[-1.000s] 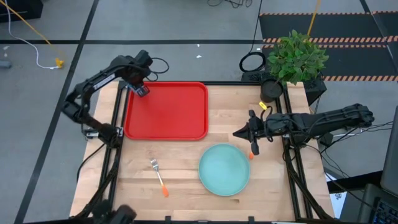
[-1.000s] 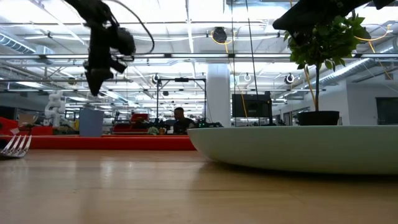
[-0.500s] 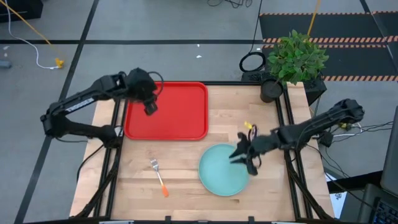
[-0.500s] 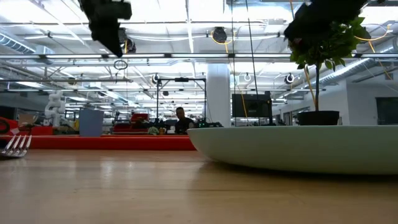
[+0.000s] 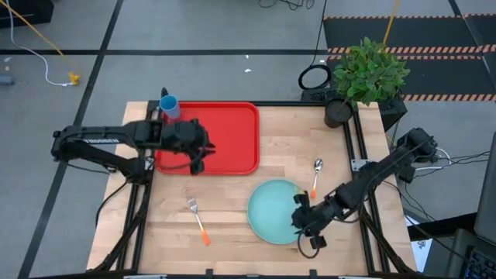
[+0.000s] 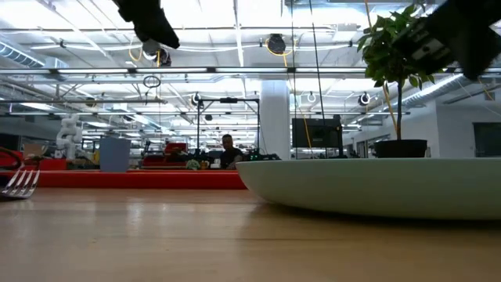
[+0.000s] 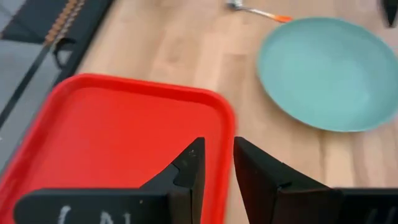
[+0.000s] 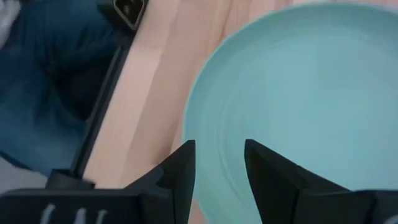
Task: Pick and place plate/cup/fork/spoon on tray
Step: Put the light green plate on the red serving tray
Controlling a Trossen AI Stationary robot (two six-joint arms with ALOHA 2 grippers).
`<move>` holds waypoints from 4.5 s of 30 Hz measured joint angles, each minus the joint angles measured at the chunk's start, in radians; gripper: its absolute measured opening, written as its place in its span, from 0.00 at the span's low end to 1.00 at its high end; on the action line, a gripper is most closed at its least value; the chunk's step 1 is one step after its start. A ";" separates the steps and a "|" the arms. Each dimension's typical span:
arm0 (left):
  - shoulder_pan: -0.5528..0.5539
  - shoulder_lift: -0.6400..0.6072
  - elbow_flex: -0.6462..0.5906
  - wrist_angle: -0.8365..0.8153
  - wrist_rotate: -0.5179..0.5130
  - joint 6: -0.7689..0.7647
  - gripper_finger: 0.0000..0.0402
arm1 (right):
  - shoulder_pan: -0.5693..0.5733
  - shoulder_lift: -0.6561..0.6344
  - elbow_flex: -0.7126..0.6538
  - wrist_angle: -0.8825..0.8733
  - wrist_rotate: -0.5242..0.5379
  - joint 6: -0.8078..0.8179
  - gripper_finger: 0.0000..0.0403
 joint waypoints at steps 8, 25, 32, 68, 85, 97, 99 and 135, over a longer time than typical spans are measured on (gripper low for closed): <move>-0.152 0.000 -0.112 0.096 -0.006 -0.061 0.22 | 0.044 0.069 0.000 -0.007 0.000 -0.001 0.33; -0.308 0.000 -0.238 0.237 -0.131 -0.139 0.22 | 0.056 0.116 -0.001 -0.012 -0.005 -0.052 0.29; -0.313 0.000 -0.294 0.314 -0.131 -0.144 0.22 | 0.079 0.139 -0.001 -0.004 -0.002 -0.056 0.28; -0.350 0.000 -0.310 0.300 -0.131 -0.154 0.22 | 0.143 0.133 0.216 -0.226 0.234 -0.247 0.00; -0.582 0.000 -0.417 0.283 -0.131 -0.389 0.22 | -0.106 0.133 0.328 -0.260 0.395 -0.740 0.00; -0.745 0.000 -0.530 0.462 -0.215 -0.626 0.22 | -0.446 0.144 0.328 0.092 0.276 -1.070 0.00; -0.777 0.000 -0.531 0.468 -0.247 -0.645 0.22 | -0.485 0.159 0.328 0.162 0.232 -1.089 0.00; -0.926 0.000 -0.530 0.508 -0.386 -0.657 0.22 | -0.700 0.788 0.626 0.548 0.022 -1.019 0.00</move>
